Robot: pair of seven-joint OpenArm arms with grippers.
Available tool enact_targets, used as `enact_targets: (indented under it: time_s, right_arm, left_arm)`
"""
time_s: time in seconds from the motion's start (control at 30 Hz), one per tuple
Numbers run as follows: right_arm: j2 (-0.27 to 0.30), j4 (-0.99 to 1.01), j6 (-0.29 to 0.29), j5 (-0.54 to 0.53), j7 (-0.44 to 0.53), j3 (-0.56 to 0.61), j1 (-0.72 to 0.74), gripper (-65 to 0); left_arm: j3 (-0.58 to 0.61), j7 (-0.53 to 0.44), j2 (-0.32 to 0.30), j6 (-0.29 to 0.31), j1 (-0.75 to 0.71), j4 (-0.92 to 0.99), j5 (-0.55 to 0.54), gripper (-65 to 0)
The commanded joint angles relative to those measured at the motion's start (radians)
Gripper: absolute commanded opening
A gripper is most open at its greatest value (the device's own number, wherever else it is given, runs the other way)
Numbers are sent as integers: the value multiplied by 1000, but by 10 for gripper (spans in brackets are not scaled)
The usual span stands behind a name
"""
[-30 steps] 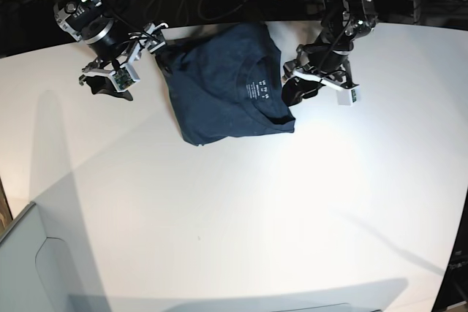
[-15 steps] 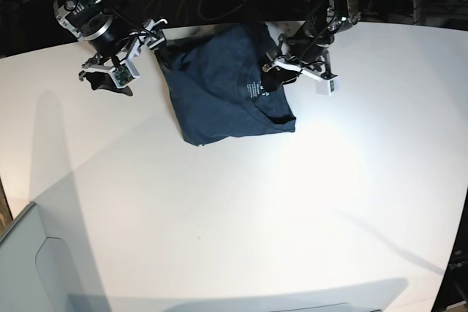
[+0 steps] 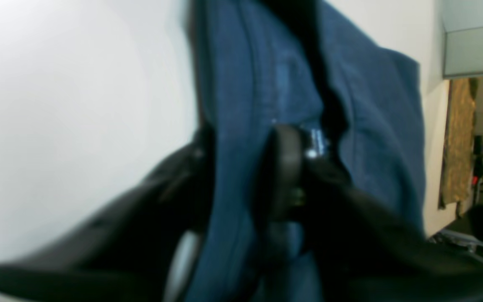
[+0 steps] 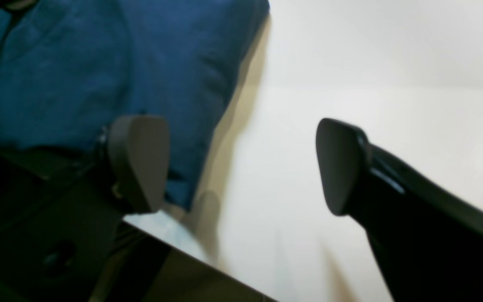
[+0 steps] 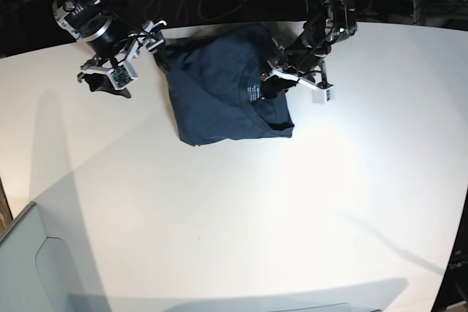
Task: Fold the T-shirt properly
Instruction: 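Press the bundle edge with the left gripper to square it, then push the folded shirt with the left gripper toward the right gripper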
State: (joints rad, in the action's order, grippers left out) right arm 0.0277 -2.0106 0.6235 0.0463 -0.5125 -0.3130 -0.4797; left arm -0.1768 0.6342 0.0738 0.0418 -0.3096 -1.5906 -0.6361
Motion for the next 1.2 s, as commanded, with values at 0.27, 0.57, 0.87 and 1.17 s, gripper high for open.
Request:
enact_targets:
  time_s: [0.27,0.57,0.87,1.17]
  right_arm:
    - [1,-25,8,-12,16,-145,51,-118]
    - [-16,-23,8,-12,15,-248,105,-118]
    - [-48,-23,5,-12,15,-295,146,-118]
    - [-50,-23,3,-10,15,-295,138,-118]
  left_arm:
    - [179,46,-148,-16,145,25,15,-650]
    - [627,39,-317,-13,564,315,14,-650]
    - [1173,34,-262,-10,969,500,17,-650]
    - [1453,-37,-151,214,1101,614,302,-650]
